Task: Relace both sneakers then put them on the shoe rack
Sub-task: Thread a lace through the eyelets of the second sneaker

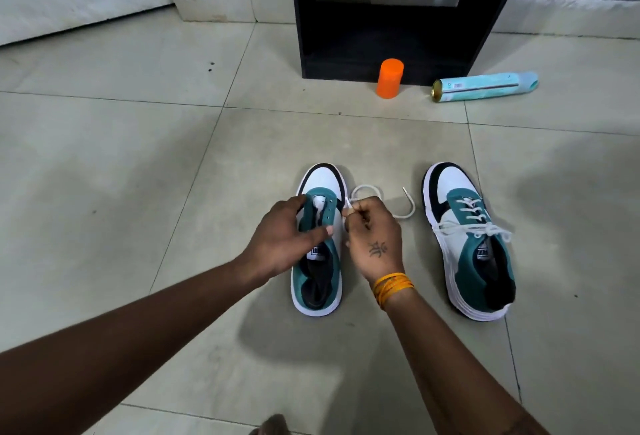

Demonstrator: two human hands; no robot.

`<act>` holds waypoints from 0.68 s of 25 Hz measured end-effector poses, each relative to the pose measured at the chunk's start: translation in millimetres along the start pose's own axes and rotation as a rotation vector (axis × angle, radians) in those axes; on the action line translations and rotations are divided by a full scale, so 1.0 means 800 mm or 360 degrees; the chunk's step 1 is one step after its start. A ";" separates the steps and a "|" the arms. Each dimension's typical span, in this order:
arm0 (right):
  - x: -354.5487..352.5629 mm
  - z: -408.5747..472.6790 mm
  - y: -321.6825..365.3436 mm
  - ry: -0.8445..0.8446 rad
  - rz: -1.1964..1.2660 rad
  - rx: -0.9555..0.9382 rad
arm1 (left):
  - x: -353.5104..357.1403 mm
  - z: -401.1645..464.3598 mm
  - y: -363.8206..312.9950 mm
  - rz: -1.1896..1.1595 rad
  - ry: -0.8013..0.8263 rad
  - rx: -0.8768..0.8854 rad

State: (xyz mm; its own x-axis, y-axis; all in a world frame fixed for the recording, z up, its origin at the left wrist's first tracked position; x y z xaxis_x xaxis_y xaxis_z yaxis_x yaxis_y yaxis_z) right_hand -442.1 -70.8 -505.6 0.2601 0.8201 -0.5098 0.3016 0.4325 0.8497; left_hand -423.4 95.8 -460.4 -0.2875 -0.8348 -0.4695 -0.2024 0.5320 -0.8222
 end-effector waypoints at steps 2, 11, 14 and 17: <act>-0.007 -0.007 -0.006 -0.0047 -0.0029 -0.0016 | 0.004 -0.009 0.006 0.0059 0.0003 0.0002; -0.024 0.000 0.028 -0.0214 -0.0898 -0.0499 | 0.009 -0.009 -0.010 0.0549 -0.0156 0.0182; -0.036 0.013 0.036 -0.0342 -0.1260 -0.0687 | 0.009 0.004 -0.011 0.0777 -0.0160 0.0260; -0.046 0.022 0.037 -0.0246 -0.0860 -0.0648 | 0.010 0.007 -0.007 0.0748 -0.0247 0.0363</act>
State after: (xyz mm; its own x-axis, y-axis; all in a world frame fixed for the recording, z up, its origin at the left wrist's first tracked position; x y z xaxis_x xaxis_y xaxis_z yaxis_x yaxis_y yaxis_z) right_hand -426.7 -94.6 -464.4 0.3071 0.4005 -0.8633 0.0654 0.8961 0.4390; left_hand -419.0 85.5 -461.2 -0.1530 -0.5349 -0.8309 0.1278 0.8231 -0.5534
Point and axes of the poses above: each hand's wrist, its own z-axis towards the middle knuckle, its own x-axis out of the palm, y = z × x, the point moved 3 cm from there along z, towards the middle knuckle, and after that the axes turned 10 degrees about -z, right-handed, at the moved point
